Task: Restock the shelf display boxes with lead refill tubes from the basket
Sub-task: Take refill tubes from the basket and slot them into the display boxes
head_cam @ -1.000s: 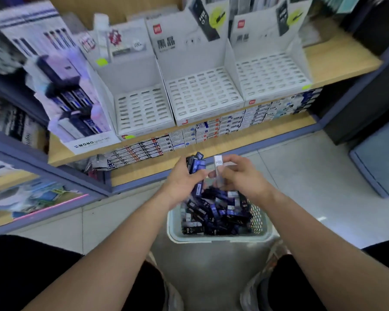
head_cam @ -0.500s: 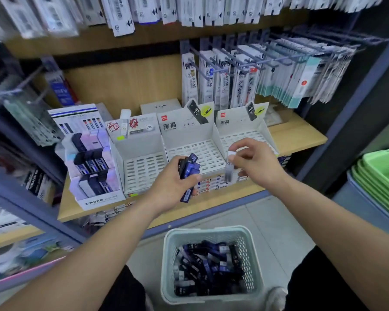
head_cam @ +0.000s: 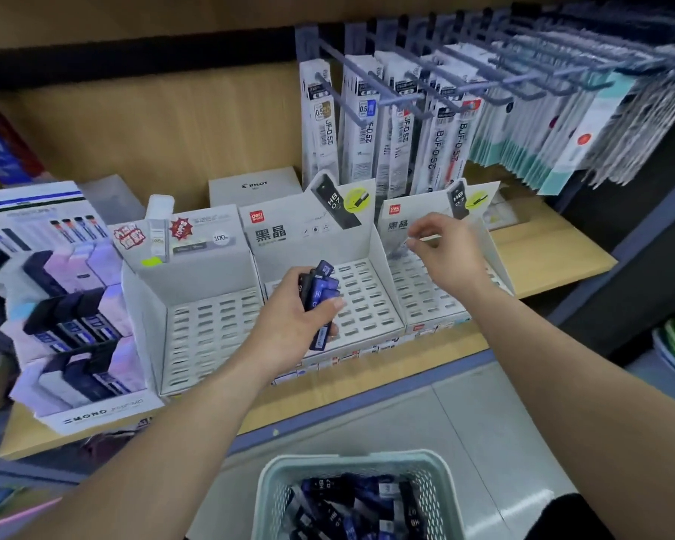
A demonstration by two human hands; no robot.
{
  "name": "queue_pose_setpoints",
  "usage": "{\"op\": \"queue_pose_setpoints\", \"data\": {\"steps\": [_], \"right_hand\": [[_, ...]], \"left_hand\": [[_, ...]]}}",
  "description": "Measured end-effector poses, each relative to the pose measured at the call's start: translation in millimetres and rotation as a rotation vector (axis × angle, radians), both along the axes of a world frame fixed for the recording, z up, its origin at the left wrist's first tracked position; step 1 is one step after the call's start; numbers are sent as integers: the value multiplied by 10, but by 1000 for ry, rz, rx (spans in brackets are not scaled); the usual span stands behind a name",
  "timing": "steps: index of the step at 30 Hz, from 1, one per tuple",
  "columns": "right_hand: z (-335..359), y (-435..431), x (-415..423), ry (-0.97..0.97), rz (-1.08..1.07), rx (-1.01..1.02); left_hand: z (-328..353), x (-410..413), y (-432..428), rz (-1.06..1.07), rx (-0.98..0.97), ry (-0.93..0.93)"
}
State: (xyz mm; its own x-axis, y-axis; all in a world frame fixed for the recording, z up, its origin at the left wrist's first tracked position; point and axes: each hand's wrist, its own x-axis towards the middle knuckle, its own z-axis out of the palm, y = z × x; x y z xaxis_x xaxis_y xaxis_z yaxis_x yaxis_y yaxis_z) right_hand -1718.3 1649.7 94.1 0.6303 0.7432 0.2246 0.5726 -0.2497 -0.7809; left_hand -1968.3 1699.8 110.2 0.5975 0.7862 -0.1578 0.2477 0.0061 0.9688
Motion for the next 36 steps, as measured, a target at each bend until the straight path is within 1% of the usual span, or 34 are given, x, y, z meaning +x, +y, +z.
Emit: {"op": "queue_pose_setpoints", "data": {"steps": [3, 11, 16, 19, 22, 26, 29, 31, 33, 34, 36], "right_hand": [[-53, 69, 52, 2, -3, -2], [-45, 116, 36, -57, 91, -64], [-89, 154, -14, -140, 109, -112], [-116, 197, -27, -212, 87, -81], [-176, 230, -25, -238, 84, -63], [-264, 208, -16, -358, 95, -54], [-244, 172, -15, -386, 130, -109], [-156, 130, -45, -368, 111, -149], [-20, 44, -118, -306, 44, -111], [56, -16, -200, -243, 40, -78], [184, -138, -449, 11, 162, -40]], "left_hand": [[-58, 91, 13, -14, -53, -28], [-94, 111, -15, -31, -76, -21], [-46, 17, 27, 10, -114, -64], [-36, -22, 44, 19, -116, -65], [-21, -32, 49, 22, -128, -76], [-26, -37, 53, 22, -135, -71], [-40, -36, 57, 23, -146, -67], [-48, -33, 62, 27, -150, -65], [-52, -28, 70, 27, -149, -64], [-48, -21, 72, 26, -150, -66], [-39, 2, 60, 27, -161, -79]]}}
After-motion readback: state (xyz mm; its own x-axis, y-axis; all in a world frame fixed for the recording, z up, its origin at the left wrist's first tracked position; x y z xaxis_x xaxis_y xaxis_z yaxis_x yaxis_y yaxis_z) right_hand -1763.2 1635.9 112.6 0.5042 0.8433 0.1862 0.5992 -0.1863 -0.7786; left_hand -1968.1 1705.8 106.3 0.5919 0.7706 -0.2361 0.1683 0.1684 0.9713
